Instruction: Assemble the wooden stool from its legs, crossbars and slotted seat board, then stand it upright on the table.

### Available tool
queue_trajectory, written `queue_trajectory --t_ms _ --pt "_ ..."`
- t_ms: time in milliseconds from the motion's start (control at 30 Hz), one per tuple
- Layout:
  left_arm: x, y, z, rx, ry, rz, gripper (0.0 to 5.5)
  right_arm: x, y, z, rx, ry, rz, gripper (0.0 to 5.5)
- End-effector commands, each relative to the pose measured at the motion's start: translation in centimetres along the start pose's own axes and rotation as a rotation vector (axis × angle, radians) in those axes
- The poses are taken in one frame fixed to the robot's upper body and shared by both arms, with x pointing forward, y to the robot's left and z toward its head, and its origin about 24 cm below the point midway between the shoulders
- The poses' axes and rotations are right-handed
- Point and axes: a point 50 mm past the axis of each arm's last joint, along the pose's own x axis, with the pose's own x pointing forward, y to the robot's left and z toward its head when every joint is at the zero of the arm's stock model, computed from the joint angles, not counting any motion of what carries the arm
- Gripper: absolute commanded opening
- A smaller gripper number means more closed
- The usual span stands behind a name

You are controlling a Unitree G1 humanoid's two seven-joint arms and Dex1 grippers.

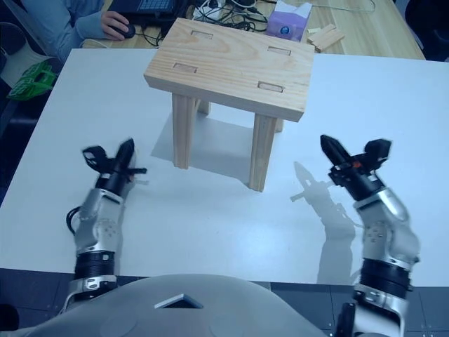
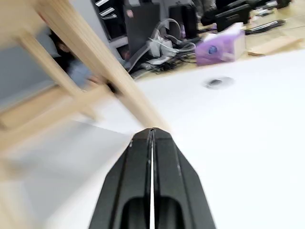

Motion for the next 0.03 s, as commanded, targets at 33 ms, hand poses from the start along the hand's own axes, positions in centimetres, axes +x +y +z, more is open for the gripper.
queue_trajectory --t_ms 33 --pt "1.64 -0.88 -1.91 0.081 0.040 0.043 0.01 1.91 -1.87 -5.15 -0.101 0.115 -0.351 0.00"
